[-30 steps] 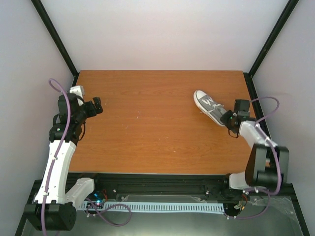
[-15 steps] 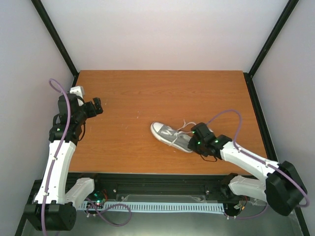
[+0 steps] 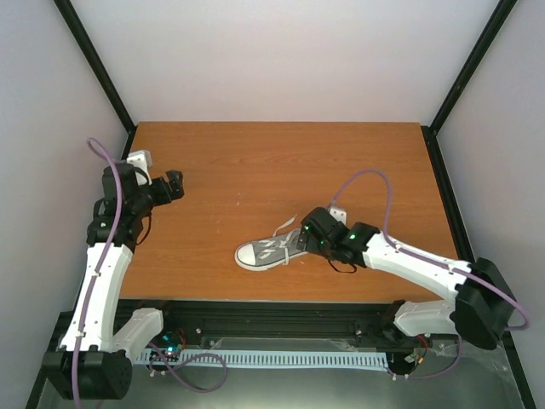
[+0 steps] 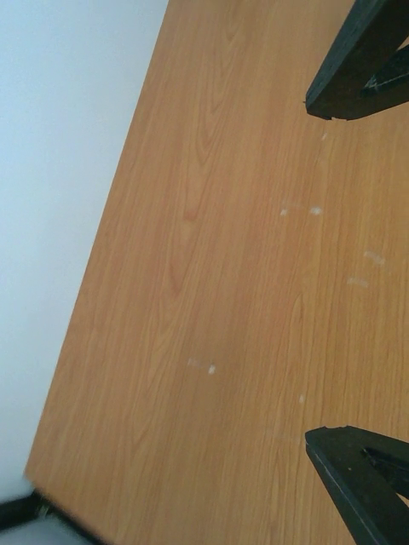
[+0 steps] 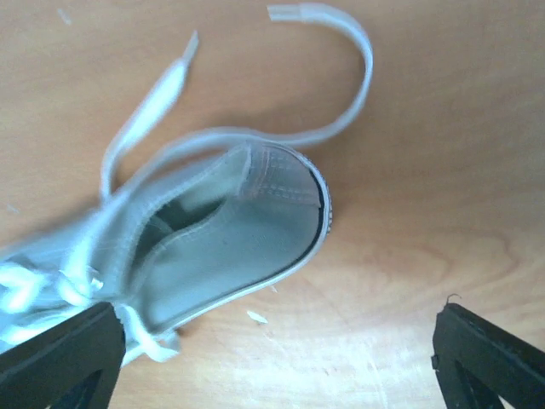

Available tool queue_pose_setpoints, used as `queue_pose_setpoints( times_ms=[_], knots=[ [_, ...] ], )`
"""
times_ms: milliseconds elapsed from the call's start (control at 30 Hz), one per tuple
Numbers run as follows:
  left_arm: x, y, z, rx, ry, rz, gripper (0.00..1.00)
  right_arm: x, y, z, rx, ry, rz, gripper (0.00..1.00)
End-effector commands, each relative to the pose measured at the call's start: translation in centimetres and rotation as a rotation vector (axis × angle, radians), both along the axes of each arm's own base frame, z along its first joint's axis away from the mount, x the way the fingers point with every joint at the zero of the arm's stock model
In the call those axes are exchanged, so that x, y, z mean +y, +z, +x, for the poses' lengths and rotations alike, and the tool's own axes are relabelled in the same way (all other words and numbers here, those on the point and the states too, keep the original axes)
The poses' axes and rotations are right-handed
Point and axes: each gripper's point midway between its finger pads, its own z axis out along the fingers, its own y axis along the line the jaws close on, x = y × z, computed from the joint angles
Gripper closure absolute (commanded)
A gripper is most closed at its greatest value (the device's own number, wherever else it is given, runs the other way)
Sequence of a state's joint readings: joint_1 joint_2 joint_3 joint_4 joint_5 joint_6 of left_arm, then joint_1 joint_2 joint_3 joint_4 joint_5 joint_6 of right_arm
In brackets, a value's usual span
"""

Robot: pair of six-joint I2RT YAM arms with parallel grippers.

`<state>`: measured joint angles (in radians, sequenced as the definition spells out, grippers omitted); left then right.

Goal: Tie the shoes

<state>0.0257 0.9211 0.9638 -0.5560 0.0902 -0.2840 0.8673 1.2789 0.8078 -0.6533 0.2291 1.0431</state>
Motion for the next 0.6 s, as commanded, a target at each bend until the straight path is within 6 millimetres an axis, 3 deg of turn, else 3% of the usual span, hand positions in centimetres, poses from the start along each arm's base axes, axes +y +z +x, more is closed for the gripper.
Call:
queue_pose_setpoints(
  times_ms=[0,133,233,333,567],
  knots=[
    [-4.6,-1.3,0.1,0.017,-0.163,-0.250,0.00,-1.6,5.1,3.6,-0.236,0.078,-0.073,0.00],
    [-9.3,-5.2,-1.2,0.123,-0.263,-0.467,0.00,-1.2,5.7,5.8,-0.270,0.175,0.004,0.00],
    [-11.9,-9.7,-3.4,0.243,-0.286,-0.567,0.00,0.6,5.4,7.2,-0.279,0.287,0.085,0.00],
    [-13.8,-12.7,-5.7,0.321,-0.308,-0.655,0.00,2.3,5.3,8.7,-0.287,0.372,0.090,0.00],
    [-17.2,-15.5,-10.7,0.459,-0.405,-0.759,0.00,5.8,3.7,11.4,-0.235,0.532,0.148,0.00]
  ],
)
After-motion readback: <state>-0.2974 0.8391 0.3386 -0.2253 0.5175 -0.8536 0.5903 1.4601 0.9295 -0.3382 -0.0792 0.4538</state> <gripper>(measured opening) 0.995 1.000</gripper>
